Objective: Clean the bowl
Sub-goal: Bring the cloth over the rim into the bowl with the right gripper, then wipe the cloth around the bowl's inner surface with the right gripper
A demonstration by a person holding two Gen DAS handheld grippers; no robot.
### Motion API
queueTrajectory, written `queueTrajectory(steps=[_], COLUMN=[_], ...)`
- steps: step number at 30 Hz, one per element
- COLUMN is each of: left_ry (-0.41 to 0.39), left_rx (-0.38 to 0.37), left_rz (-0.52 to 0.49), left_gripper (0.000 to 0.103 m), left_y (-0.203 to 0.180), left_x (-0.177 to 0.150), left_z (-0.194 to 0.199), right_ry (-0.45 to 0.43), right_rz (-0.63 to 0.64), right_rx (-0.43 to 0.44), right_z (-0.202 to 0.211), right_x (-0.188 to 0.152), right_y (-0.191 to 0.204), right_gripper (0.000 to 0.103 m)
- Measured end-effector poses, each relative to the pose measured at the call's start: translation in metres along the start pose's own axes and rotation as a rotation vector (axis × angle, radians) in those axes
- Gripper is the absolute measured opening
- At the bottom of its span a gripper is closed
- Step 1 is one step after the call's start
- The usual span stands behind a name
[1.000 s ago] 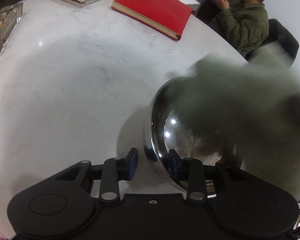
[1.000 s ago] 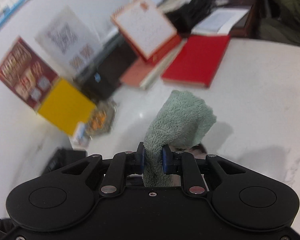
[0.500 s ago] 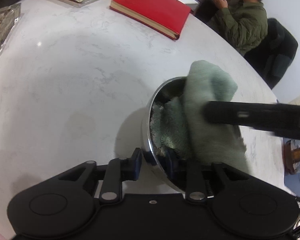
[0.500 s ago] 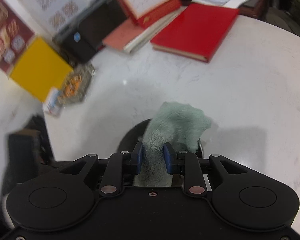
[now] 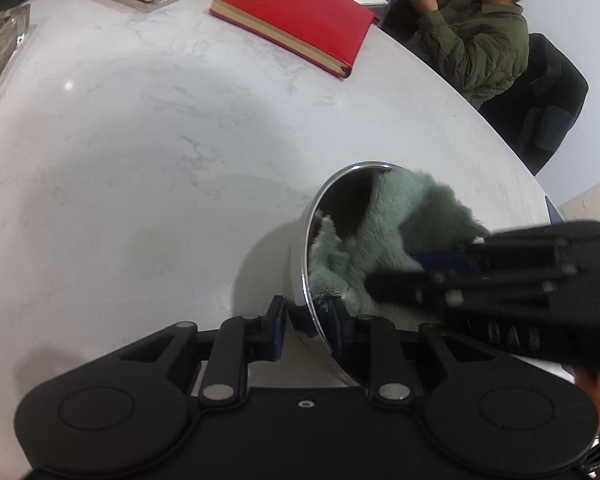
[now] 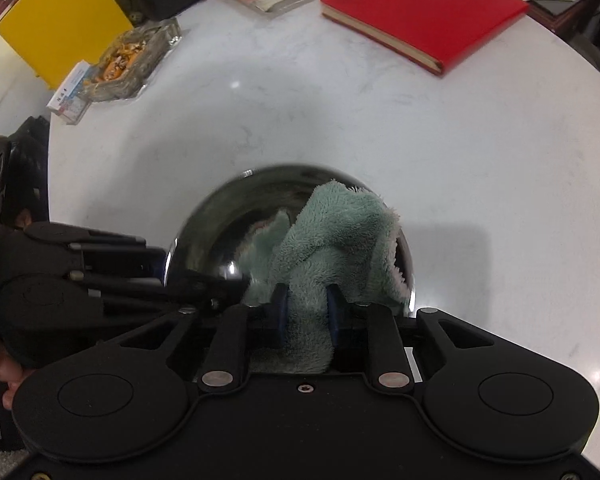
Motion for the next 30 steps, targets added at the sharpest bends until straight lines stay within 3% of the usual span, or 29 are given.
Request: queueTrajectory(steps=[8, 16, 23, 30], left_ry=[0.017, 0.032, 0.04, 0.039], left_rx=[0.02, 0.037, 0.046, 0.046], left_rz=[-0.014, -0.046, -0.065, -0.083], left_gripper=[0.021, 0.022, 0.023, 0.023], left_y=[0.0, -0.005, -0.007, -0.01], left_x=[0.008, 0.009, 0.008, 0.01], left_z=[-0.003, -0.005, -0.004, -0.007], right_ry=[-0.024, 0.056, -0.01, 0.049], right_rz=[0.041, 0.136, 0.226, 0.233], right_rx=[-0.021, -0.016, -0.084, -0.085], right_z=[0.0, 0.001, 0.004, 0.003], right_x=[0.009, -0.001, 0.012, 0.0], right_y=[-0.003, 0.002, 0.006, 0.004], right_gripper=[0.019, 0.02, 0.02, 0.021])
Point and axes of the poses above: each gripper's, at about its wrist camera, not at the fingertips, and z roughly against the way its jaws point, y to its left, x to its top, the point moved 2 cm from there along -z, roughly the way its jaws point, and after that the axes turned 4 degrees about -x, right-handed, at the moved point
